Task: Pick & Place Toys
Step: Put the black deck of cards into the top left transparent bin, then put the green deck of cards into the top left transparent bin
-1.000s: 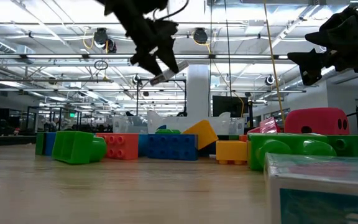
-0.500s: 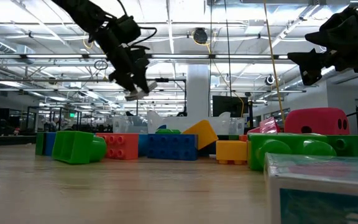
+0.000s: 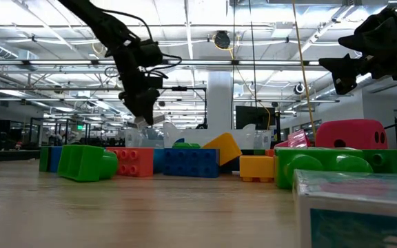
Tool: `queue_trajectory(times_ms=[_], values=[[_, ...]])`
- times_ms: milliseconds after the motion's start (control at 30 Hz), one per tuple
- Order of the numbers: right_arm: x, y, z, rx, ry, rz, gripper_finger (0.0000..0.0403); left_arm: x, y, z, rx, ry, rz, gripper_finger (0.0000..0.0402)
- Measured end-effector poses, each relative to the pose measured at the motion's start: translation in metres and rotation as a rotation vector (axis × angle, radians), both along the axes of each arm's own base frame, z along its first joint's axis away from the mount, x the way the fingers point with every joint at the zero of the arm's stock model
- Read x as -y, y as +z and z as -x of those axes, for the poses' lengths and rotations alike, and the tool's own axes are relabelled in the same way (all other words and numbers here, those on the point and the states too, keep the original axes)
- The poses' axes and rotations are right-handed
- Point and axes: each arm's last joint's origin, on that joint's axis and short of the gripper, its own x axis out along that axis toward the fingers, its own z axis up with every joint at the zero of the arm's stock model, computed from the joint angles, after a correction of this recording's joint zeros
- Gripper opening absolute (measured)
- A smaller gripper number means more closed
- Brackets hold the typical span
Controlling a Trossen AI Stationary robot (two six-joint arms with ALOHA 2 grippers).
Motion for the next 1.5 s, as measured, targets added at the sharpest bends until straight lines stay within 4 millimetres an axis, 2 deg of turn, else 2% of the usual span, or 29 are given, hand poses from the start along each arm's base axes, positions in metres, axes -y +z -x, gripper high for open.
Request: queue_trajectory(times_ms=[200, 467, 700, 967, 1133, 1233, 1333, 1500], values=[[0.000, 0.000, 0.000, 0.000, 0.000, 0.000, 0.0215, -0.017, 0.004, -0.022, -0.121, -0.077, 0.042, 0.0313], [0.000, 0.000, 0.000, 0.000, 0.000, 0.000, 0.0215, -0.027, -0.028, -0.044, -0.280, -0.246, 0.096, 0.0320], [0.000, 0.000, 0.000, 0.001, 0.000, 0.000, 0.0215, -0.021, -0.045, -0.055, -0.371, -0.325, 0.074, 0.0320], [0.000, 0.000, 0.000, 0.000, 0.000, 0.000, 0.0215, -0.009, -0.044, -0.065, -0.496, -0.331, -0.052, 0.0392], [0.000, 0.000, 0.000, 0.000, 0.000, 0.000, 0.0215, -0.001, -0.043, -0.072, -0.509, -0.389, -0.081, 0.0380], [0.000, 0.000, 0.000, 0.000, 0.000, 0.000, 0.0215, 0.005, -0.039, -0.076, -0.548, -0.395, -0.141, 0.0372], [0.000, 0.000, 0.000, 0.000, 0.000, 0.000, 0.0215, 0.012, -0.024, -0.078, -0.533, -0.356, -0.210, 0.0368], [0.000, 0.000, 0.000, 0.000, 0.000, 0.000, 0.0215, 0.024, 0.022, -0.069, -0.368, -0.277, -0.268, 0.0370]])
